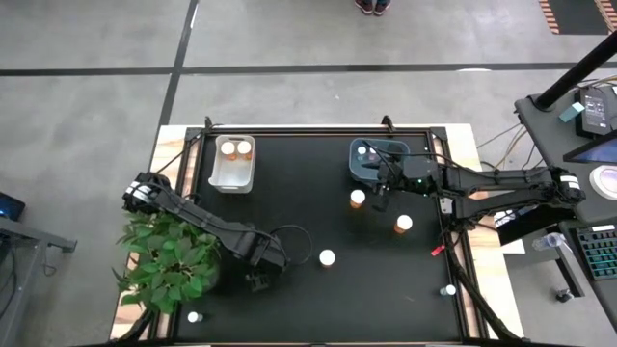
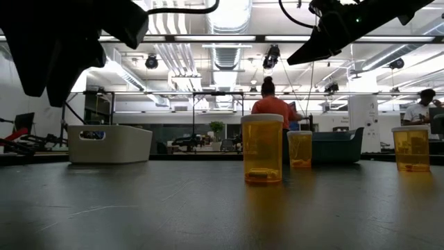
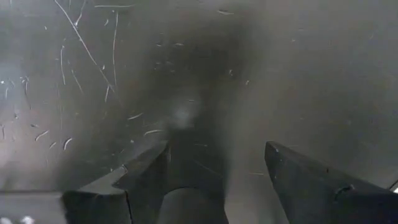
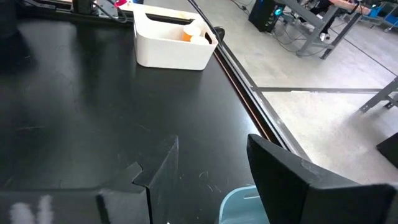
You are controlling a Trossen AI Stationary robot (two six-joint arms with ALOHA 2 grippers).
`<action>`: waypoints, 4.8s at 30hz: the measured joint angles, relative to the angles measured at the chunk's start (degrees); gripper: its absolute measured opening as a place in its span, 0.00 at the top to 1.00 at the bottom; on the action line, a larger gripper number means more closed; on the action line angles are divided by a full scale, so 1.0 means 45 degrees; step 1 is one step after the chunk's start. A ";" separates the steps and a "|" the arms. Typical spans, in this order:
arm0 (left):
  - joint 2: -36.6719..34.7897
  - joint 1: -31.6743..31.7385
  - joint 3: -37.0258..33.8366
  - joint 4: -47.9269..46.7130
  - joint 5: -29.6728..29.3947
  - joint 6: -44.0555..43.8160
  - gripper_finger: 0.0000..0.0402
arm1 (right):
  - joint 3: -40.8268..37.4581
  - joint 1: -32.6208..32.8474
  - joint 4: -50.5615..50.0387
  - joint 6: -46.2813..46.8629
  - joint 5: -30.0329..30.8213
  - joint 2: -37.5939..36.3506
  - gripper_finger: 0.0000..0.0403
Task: Pick and place medicine bottles into bin by pill shape (circle, oval)
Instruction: Move the potted plant to the center of the table
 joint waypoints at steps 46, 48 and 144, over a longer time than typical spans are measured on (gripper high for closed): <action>-0.9888 0.0350 0.5232 -0.4829 -0.1776 -0.3207 0.39 | 0.0000 -0.0005 0.0110 0.0181 0.0003 0.0000 0.54; -1.0346 0.0350 0.5176 -0.4852 -0.1231 -0.3770 0.39 | 0.0000 -0.0005 0.0173 0.0253 0.0002 0.0000 0.54; -0.9230 0.0350 -0.7608 0.0149 0.1311 0.0792 0.39 | 0.0000 0.0000 0.0653 0.0573 0.0002 0.0189 0.54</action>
